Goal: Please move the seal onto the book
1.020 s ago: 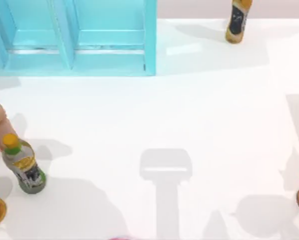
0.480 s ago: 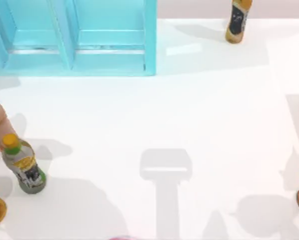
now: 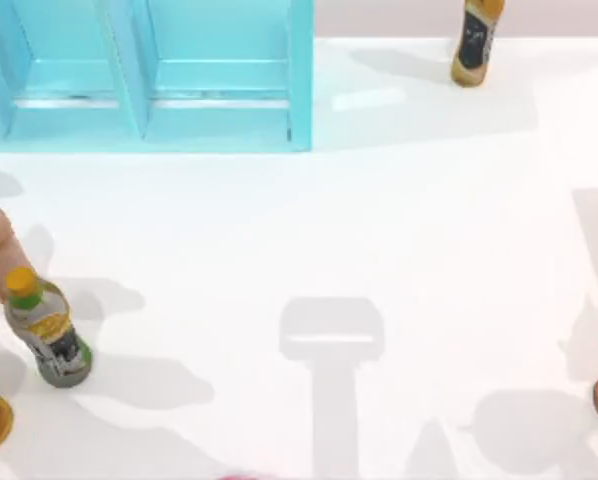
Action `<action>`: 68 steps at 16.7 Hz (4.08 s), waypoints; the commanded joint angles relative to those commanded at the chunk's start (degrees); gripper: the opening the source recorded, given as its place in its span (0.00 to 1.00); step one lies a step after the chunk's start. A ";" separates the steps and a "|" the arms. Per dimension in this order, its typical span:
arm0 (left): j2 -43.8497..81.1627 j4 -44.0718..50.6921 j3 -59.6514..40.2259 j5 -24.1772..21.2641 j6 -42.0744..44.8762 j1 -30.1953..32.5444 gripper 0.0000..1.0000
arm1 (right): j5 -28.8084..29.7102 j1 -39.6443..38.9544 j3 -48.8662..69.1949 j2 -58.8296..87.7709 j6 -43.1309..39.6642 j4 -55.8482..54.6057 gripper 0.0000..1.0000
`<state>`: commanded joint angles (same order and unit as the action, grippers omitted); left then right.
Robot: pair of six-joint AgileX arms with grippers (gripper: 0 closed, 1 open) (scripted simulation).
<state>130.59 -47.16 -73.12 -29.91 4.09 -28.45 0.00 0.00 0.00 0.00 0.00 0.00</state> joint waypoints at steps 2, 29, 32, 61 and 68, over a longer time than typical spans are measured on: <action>-6.82 3.56 3.03 -1.42 0.52 -2.47 0.00 | 0.00 0.00 0.00 0.00 0.00 0.00 1.00; -50.22 22.48 16.79 5.52 -21.32 10.41 0.00 | 0.00 0.00 0.00 0.00 0.00 0.00 1.00; -49.66 22.12 15.47 17.06 -36.31 24.20 0.00 | 0.00 0.00 0.00 0.00 0.00 0.00 1.00; -19.94 28.38 17.27 93.68 -125.02 91.32 0.00 | 0.00 0.00 0.00 0.00 0.00 0.00 1.00; -19.73 28.70 17.54 93.90 -125.48 91.52 0.00 | 0.00 0.00 0.00 0.00 0.00 0.00 1.00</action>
<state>110.86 -18.46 -55.58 63.99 -121.39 63.07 0.00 0.00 0.00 0.00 0.00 0.00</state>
